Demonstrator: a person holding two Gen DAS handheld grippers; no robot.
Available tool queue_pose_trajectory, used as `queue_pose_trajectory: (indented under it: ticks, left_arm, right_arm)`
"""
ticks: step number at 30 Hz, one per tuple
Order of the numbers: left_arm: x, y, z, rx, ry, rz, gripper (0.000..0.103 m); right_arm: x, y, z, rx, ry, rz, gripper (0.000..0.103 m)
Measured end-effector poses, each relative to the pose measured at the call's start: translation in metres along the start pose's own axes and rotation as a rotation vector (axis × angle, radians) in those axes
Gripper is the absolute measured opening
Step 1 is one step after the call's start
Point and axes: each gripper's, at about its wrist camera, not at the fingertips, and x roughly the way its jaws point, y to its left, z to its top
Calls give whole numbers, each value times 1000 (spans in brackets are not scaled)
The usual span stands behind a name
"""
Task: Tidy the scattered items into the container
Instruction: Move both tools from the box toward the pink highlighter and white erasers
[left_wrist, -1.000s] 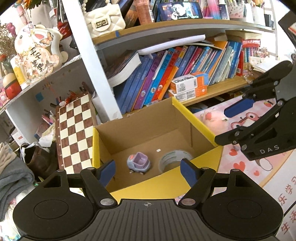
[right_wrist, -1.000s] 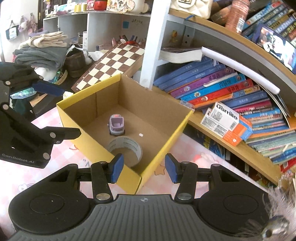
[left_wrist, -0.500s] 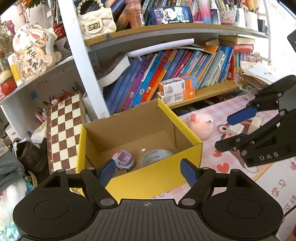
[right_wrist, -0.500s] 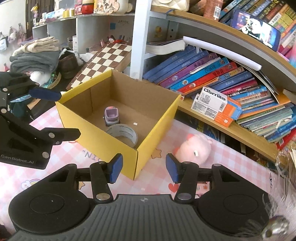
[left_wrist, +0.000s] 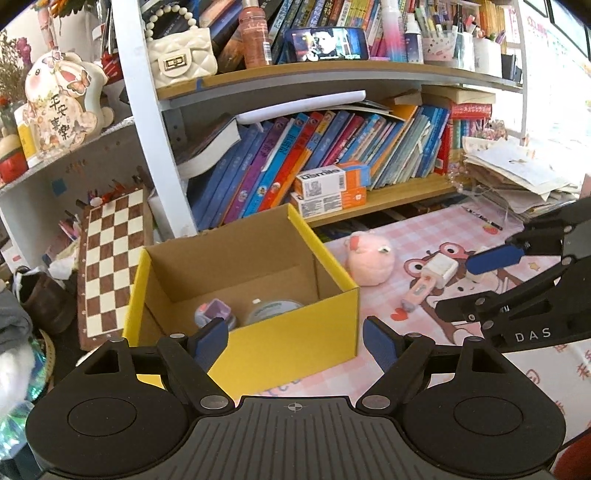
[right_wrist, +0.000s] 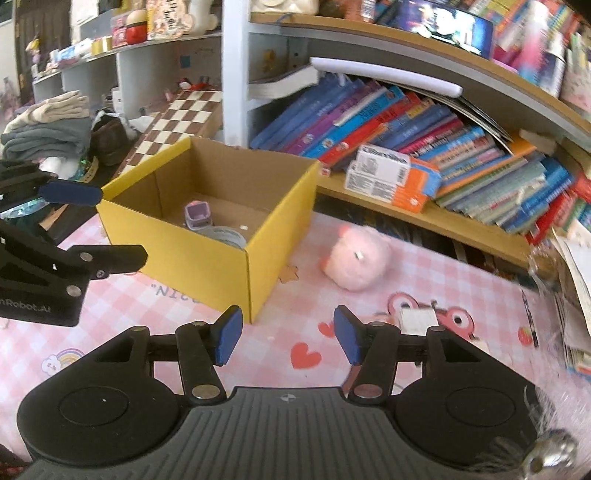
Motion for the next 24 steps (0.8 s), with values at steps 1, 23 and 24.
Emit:
queue_pose_trajectory:
  ticks: [1, 23, 24]
  left_arm:
    - [0, -2, -1, -3, 0, -3, 82]
    - [3, -37, -3, 34, 20, -64, 83]
    - [4, -39, -3, 37, 22, -67, 83]
  right_arm:
    - [-1, -2, -3, 10, 1, -6, 53]
    - [-22, -50, -59, 211, 39, -156, 61]
    - [-22, -51, -60, 215, 38, -160, 62]
